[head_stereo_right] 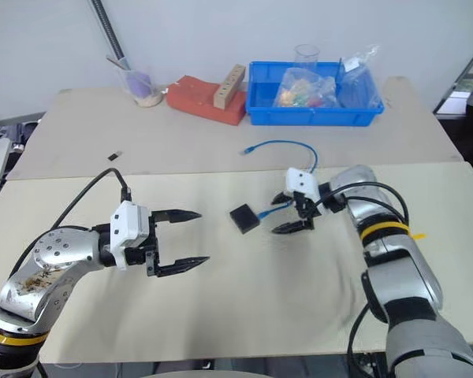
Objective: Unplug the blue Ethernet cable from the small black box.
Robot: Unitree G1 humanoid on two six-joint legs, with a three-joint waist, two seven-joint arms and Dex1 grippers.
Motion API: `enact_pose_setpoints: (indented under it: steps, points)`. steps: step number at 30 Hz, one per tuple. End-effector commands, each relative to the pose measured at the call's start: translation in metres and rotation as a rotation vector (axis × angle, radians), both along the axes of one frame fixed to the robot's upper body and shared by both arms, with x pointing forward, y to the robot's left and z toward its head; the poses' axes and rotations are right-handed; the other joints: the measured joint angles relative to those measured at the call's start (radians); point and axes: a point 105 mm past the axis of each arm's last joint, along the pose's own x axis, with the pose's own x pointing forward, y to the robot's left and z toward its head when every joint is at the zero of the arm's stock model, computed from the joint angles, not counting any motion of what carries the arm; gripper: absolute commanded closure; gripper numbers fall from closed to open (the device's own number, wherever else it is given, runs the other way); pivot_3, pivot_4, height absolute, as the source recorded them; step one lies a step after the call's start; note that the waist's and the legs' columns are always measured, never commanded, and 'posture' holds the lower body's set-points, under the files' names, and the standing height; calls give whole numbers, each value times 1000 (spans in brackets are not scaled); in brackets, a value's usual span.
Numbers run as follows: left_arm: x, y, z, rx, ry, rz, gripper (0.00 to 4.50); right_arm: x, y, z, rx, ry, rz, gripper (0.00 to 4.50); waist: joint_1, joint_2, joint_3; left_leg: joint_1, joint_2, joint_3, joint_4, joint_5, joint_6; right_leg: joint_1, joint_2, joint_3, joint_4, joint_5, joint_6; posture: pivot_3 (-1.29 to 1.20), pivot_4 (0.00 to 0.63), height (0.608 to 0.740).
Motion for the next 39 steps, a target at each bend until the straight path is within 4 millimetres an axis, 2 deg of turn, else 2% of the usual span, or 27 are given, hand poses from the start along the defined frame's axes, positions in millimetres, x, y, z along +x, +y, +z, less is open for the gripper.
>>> enact_pose_setpoints:
  steps: [1, 2, 5, 10, 15, 16, 19, 21, 23, 25, 28, 34, 39]
  points:
    - [-9, -3, 15, -25, -66, -9, 34, 3, 1, -1, -42, -17, 31, 0, 0, 0, 0, 0, 0, 0, 0, 0, 0, 0, 0, 0, 0, 0, 0, 0, 150, 740]
    - [-10, -3, 15, -26, -65, -7, 34, 4, 3, 0, -49, -24, 38, 0, 1, 0, 0, 1, 0, 0, 0, 0, 0, 1, 0, 0, 0, 0, 0, 0, 150, 740]
    - [-11, -3, 16, -24, -69, 7, 0, 5, 12, 3, -47, -21, 69, 852, 0, 0, 0, 6, 0, -1, 0, 0, 0, 5, 1, 0, 1, 0, 0, 0, 150, 740]
    - [-10, -1, 17, -22, -67, 17, 0, 2, 22, 2, -30, -2, 113, 2616, -5, 0, 0, 7, 1, -1, -2, 0, 0, 6, 1, -1, 0, 0, 0, 0, 150, 740]
    - [-9, 1, 15, -19, -53, 18, 0, 0, 20, -1, -25, 3, 114, 4310, -5, 0, 0, 7, 0, -2, -3, 0, 0, 6, 1, -1, 0, 0, 0, 0, 150, 740]
    - [-8, 2, 15, -21, -48, 21, 0, 0, 18, -1, -26, 2, 113, 4465, -5, 0, 0, 7, 0, -2, -3, 0, 0, 6, 1, -1, 0, 0, 0, 0, 150, 740]
    - [-2, 6, 14, -36, -29, 49, 0, 3, 12, 5, -7, -26, 93, 4465, -5, 0, 0, 7, 0, -2, -3, 0, 0, 6, 1, -1, 0, 0, 0, 0, 150, 740]
    - [11, 13, 16, -115, 48, 135, 0, 7, 8, 18, 24, -120, 89, 4465, -1, 0, 0, 7, 0, -2, -3, 0, 0, 6, 1, -1, 0, 0, 0, 0, 150, 740]
    - [27, 24, 17, -252, 202, 236, 0, 12, 11, 40, 85, -303, 101, 4465, 7, 0, 0, 7, 0, -3, -2, 0, 0, 6, 0, -1, 0, 0, 0, 0, 150, 740]
    - [33, 28, 15, -348, 348, 259, 0, 15, 16, 63, 130, -557, 109, 4465, 8, 0, 0, 6, 0, -4, -1, 0, 0, 6, 0, -1, 1, 0, 0, 0, 150, 740]
    - [39, 28, 16, -428, 474, 236, 0, 6, 23, 81, 142, -836, 142, 4465, 7, 0, 0, 6, 0, -5, -1, 0, 0, 5, 0, -1, 6, 0, 0, 0, 150, 740]
    - [62, 13, 22, -463, 520, 179, 0, -29, 42, 84, 132, -1112, 272, 4465, 15, 0, 0, 4, -1, -4, 1, 0, 0, 5, 0, -2, 8, 0, 0, 0, 150, 740]
    - [79, 1, 19, -431, 496, 132, 0, -37, 52, 86, 141, -1182, 277, 4465, 13, 0, 0, 4, -2, -3, 2, 0, -1, 5, 0, -2, 5, 0, 0, 0, 150, 740]
